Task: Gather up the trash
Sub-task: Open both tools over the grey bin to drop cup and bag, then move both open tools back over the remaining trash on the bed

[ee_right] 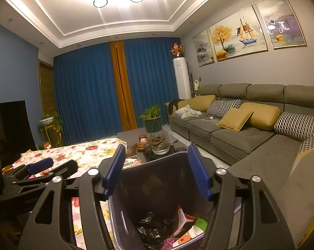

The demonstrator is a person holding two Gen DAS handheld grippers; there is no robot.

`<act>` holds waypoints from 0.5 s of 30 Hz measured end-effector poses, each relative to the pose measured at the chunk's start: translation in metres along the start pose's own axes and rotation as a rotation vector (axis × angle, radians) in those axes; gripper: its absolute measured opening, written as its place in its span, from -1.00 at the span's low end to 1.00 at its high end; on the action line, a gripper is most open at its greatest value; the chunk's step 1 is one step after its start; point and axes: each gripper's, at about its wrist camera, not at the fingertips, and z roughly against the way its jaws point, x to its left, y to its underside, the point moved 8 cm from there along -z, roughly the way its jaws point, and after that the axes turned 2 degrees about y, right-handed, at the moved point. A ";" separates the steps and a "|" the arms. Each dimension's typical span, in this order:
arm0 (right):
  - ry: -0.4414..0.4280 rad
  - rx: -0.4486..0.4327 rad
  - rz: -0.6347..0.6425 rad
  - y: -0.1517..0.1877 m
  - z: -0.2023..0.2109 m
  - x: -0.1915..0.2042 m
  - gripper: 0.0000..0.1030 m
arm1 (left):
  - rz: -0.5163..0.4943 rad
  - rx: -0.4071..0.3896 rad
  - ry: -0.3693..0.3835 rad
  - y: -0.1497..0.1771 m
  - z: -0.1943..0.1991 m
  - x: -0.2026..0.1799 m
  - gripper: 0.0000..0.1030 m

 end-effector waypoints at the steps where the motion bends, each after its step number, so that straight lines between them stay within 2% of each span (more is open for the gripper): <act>1: -0.001 0.000 0.004 0.000 0.000 0.002 0.27 | 0.001 0.003 -0.015 0.002 0.002 0.005 0.68; 15: -0.046 -0.004 0.035 0.005 0.009 0.049 0.54 | 0.056 -0.013 -0.216 0.018 0.055 0.092 0.69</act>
